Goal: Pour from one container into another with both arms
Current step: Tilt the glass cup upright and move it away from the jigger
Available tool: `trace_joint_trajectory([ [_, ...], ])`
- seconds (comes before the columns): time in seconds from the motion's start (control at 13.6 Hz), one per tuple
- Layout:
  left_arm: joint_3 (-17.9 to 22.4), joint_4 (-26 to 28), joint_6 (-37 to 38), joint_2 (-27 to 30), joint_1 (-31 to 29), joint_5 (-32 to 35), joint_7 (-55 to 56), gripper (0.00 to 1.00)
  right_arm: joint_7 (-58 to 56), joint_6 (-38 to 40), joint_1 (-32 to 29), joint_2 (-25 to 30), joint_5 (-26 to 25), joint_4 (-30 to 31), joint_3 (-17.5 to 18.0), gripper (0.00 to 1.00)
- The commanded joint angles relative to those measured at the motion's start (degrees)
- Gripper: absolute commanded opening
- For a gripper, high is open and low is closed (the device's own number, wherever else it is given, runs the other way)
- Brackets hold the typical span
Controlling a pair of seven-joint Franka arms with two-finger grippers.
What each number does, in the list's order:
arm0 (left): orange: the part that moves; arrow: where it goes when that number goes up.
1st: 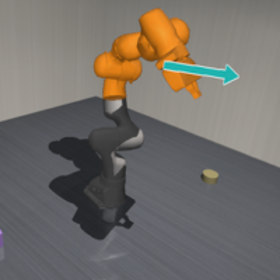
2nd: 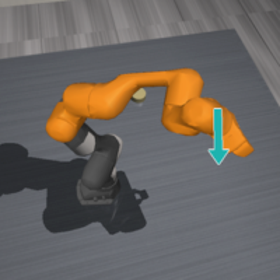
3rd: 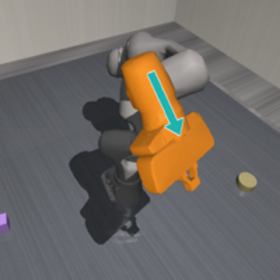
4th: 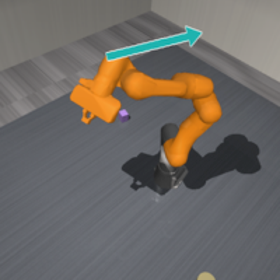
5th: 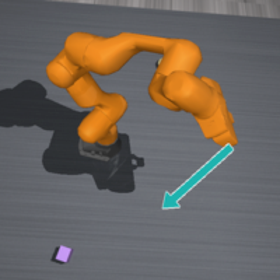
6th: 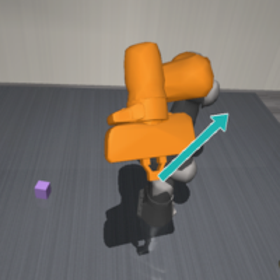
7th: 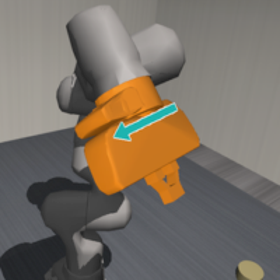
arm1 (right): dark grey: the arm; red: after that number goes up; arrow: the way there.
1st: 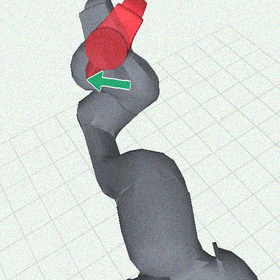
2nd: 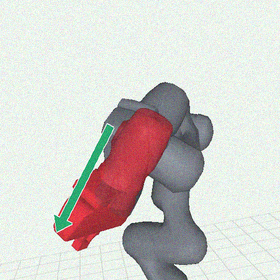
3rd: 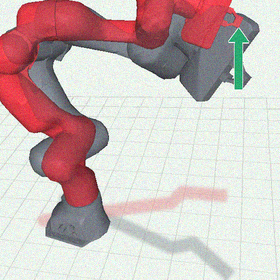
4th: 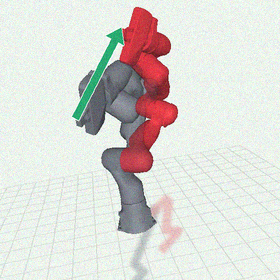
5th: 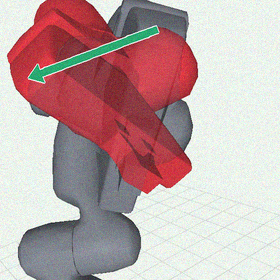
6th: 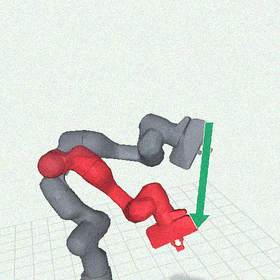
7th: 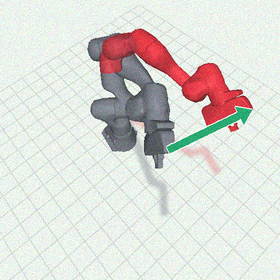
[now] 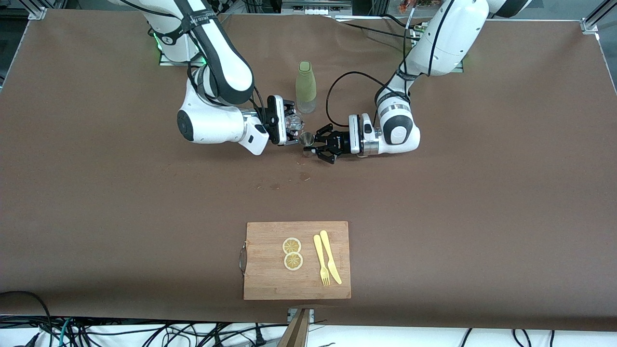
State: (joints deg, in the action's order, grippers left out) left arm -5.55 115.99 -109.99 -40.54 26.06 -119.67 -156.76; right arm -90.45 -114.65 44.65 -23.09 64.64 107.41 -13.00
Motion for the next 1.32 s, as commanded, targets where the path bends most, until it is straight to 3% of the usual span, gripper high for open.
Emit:
trace_joint_trajectory([
  [0.0, 0.01, -0.32, -0.14, -0.42, 0.57, -2.85, -6.27, 0.0, 1.85, 1.36, -1.06, -0.11, -0.83, -0.62, 0.6, 0.0],
  [0.73, 0.01, -0.24, -0.14, -0.25, 0.39, -2.85, -6.27, 0.0, 3.53, 2.86, -1.32, -0.03, -1.71, -1.32, 0.43, 0.01],
  [0.81, 0.01, -0.23, -0.14, -0.24, 0.48, -2.85, -6.19, 0.0, 3.35, 2.86, -2.1, -0.11, -1.71, -1.93, 0.6, 0.11],
  [0.88, 0.01, -0.32, -0.22, -0.24, 0.48, -2.85, -6.19, 0.0, 3.26, 2.86, -2.89, -0.03, -1.62, -2.02, 0.69, 0.33],
  [0.95, 0.01, -0.24, -0.14, -0.16, 0.48, -2.85, -6.27, 0.0, 2.56, 3.73, -3.86, 0.32, -1.28, -1.76, 0.69, 0.33],
  [1.1, 0.01, -0.23, -0.14, -0.16, 0.57, -2.85, -6.19, 0.0, 2.12, 8.99, -7.11, 1.81, -1.01, -2.03, 0.69, 0.04],
  [1.25, 0.01, -0.15, -0.05, 0.02, 0.13, -2.76, -5.23, 0.0, -1.46, 10.14, -9.31, 3.05, -1.01, -2.03, 0.78, 0.0],
])
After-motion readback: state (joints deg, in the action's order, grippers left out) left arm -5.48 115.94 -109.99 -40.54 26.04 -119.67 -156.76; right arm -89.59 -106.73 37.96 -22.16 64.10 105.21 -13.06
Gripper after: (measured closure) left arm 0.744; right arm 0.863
